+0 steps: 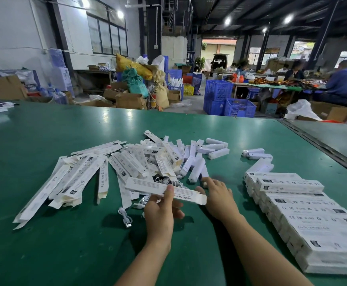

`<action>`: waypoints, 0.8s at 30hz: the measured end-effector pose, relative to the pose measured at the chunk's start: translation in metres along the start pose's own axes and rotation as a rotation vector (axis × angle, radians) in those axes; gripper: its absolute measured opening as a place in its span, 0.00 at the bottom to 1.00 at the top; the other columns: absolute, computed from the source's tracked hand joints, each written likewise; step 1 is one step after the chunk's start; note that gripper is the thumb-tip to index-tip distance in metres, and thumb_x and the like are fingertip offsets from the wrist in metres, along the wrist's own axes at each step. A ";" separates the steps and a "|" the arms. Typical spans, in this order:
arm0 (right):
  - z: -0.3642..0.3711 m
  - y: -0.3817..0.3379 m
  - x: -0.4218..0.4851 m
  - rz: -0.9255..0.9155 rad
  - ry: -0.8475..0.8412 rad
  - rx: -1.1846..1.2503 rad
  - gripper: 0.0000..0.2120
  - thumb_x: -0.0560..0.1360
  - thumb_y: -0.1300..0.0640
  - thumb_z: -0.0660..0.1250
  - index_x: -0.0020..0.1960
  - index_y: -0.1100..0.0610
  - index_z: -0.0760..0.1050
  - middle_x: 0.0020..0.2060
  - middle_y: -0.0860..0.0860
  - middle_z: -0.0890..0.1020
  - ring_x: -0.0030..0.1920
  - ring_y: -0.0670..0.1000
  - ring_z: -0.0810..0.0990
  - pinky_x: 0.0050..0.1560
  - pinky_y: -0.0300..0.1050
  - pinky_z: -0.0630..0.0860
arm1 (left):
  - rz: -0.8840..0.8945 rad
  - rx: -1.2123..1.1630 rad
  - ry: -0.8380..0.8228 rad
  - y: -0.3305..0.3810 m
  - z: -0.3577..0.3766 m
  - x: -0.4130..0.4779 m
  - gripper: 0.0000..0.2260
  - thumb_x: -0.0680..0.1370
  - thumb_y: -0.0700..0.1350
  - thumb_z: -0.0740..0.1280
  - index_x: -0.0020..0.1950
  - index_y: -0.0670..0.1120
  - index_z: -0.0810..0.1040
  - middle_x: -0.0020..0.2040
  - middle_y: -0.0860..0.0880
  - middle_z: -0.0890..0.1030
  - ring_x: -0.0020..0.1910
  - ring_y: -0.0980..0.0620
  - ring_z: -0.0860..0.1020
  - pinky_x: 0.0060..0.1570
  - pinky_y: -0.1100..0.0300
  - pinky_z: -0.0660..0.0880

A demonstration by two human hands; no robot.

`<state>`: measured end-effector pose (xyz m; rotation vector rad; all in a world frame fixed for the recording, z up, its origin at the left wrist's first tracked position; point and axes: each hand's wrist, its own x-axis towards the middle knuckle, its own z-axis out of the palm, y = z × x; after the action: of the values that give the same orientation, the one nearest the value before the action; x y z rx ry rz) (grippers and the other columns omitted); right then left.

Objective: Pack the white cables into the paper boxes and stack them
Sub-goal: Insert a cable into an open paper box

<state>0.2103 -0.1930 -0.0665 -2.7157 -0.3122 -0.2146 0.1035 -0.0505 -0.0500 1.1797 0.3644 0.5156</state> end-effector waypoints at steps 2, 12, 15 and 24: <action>-0.002 0.003 -0.003 0.058 0.105 0.111 0.10 0.80 0.50 0.62 0.58 0.53 0.72 0.56 0.54 0.78 0.59 0.57 0.72 0.52 0.49 0.68 | -0.006 0.005 0.002 0.000 -0.001 0.001 0.15 0.79 0.52 0.68 0.46 0.39 0.77 0.29 0.46 0.82 0.22 0.50 0.76 0.25 0.60 0.75; -0.024 0.017 -0.045 0.385 0.334 0.615 0.03 0.73 0.56 0.68 0.44 0.50 0.74 0.39 0.44 0.80 0.38 0.40 0.76 0.32 0.33 0.65 | 0.034 0.005 0.082 0.001 -0.005 0.003 0.14 0.80 0.53 0.68 0.45 0.41 0.77 0.30 0.47 0.83 0.22 0.52 0.77 0.24 0.60 0.76; -0.028 0.019 -0.063 0.334 0.343 0.772 0.05 0.72 0.57 0.71 0.44 0.49 0.77 0.39 0.43 0.81 0.37 0.39 0.78 0.34 0.32 0.70 | 0.044 0.004 0.092 0.001 -0.006 0.003 0.14 0.80 0.53 0.67 0.46 0.41 0.78 0.30 0.47 0.83 0.22 0.52 0.77 0.24 0.60 0.76; -0.035 0.020 -0.082 0.121 0.276 1.235 0.11 0.70 0.72 0.72 0.48 0.60 0.79 0.42 0.49 0.86 0.42 0.44 0.82 0.43 0.32 0.76 | 0.064 -0.010 0.146 0.003 -0.008 0.006 0.13 0.80 0.53 0.67 0.45 0.43 0.77 0.29 0.48 0.82 0.22 0.53 0.76 0.24 0.60 0.76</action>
<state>0.1321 -0.2401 -0.0574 -1.4555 -0.1179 -0.2441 0.1038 -0.0399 -0.0500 1.1496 0.4498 0.6607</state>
